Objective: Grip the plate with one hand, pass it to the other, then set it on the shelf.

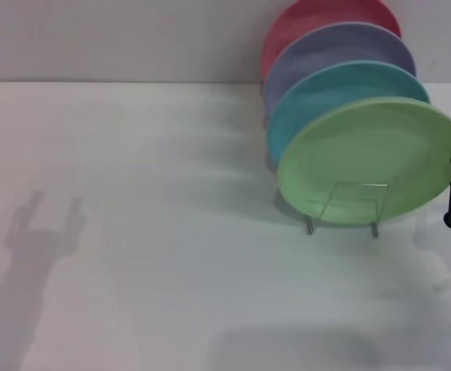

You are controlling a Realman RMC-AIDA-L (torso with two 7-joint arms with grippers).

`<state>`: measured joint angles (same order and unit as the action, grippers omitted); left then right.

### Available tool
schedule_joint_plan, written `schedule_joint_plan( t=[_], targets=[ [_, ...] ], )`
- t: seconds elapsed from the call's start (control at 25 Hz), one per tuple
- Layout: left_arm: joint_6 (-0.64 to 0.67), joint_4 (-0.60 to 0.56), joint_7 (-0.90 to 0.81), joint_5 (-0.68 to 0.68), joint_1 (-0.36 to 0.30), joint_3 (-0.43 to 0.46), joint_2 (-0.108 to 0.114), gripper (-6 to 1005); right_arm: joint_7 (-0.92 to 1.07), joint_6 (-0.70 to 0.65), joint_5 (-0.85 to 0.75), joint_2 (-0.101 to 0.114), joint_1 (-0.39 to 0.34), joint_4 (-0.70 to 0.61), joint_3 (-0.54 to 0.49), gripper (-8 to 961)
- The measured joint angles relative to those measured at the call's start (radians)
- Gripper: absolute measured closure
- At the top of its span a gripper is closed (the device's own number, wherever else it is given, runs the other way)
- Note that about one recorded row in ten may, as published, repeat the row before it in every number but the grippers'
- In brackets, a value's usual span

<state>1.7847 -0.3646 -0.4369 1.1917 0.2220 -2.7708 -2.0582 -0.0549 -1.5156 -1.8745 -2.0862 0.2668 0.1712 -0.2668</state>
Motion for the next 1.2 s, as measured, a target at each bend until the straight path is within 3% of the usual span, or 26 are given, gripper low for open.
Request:
schedule_joint_plan(
  t=[0.44,0.76,0.84,0.88,0.92,1.04,1.08,1.2],
  targets=[
    [0.022,0.013,-0.023,0.000,0.007,0.004,0.004,264,0.006,0.013,-0.003,0.000,-0.001,0.004,0.002,829],
    [0.038,0.014,-0.023,0.000,0.013,0.013,0.010,264,0.054,-0.192,-0.006,0.002,-0.069,0.015,0.022,742],
    [0.039,0.017,-0.020,0.000,0.015,0.016,0.011,264,0.100,-0.268,-0.003,0.003,-0.096,0.014,0.014,674],
    [0.040,0.029,-0.015,0.000,0.021,0.017,0.009,264,0.160,-0.351,0.004,0.004,-0.120,0.009,-0.026,639],
    [0.040,0.029,-0.015,0.000,0.021,0.017,0.009,264,0.160,-0.351,0.004,0.004,-0.120,0.009,-0.026,605],
    [0.039,0.066,-0.002,0.000,0.035,0.019,0.002,263,0.296,-0.433,0.023,0.007,-0.137,-0.017,-0.153,532],
    [0.021,0.078,0.051,0.000,0.044,0.020,-0.002,263,0.433,-0.436,0.035,0.009,-0.116,-0.081,-0.233,526],
    [-0.007,0.076,0.135,0.000,0.050,0.021,-0.005,263,0.548,-0.414,0.037,0.011,-0.078,-0.164,-0.281,510]
  ],
)
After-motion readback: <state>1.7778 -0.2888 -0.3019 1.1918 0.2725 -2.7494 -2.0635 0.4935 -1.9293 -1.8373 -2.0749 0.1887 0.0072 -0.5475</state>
